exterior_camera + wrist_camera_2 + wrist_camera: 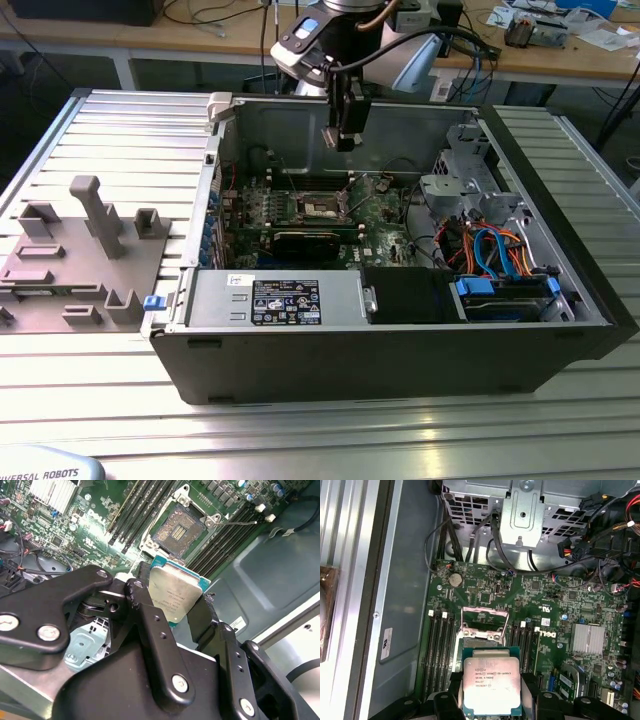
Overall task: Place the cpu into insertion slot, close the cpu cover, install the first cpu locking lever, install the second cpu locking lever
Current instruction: 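Place the cpu into insertion slot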
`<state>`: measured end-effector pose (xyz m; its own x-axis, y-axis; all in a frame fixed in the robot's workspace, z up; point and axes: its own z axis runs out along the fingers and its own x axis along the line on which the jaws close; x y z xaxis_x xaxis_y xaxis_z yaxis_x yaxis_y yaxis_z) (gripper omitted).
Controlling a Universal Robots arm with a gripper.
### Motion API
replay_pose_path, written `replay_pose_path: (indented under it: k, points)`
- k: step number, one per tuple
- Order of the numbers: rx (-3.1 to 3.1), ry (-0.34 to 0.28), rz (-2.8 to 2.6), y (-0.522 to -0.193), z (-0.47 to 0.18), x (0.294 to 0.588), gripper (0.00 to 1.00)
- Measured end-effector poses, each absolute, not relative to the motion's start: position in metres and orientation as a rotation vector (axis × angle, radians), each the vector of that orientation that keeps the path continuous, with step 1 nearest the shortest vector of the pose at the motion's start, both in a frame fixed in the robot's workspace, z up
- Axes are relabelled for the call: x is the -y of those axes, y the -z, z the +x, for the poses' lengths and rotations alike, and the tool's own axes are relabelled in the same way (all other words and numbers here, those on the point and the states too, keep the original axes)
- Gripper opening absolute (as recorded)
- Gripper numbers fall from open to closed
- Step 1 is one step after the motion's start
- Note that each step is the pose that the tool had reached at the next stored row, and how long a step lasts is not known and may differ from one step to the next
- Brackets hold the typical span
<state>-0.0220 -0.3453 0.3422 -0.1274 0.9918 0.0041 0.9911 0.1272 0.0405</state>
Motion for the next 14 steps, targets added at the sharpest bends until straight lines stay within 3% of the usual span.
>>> replay_pose_path:
  k: [14]
  points:
    - [-2.31,-0.051,2.092,-0.3422,-0.022,0.3453,0.54]
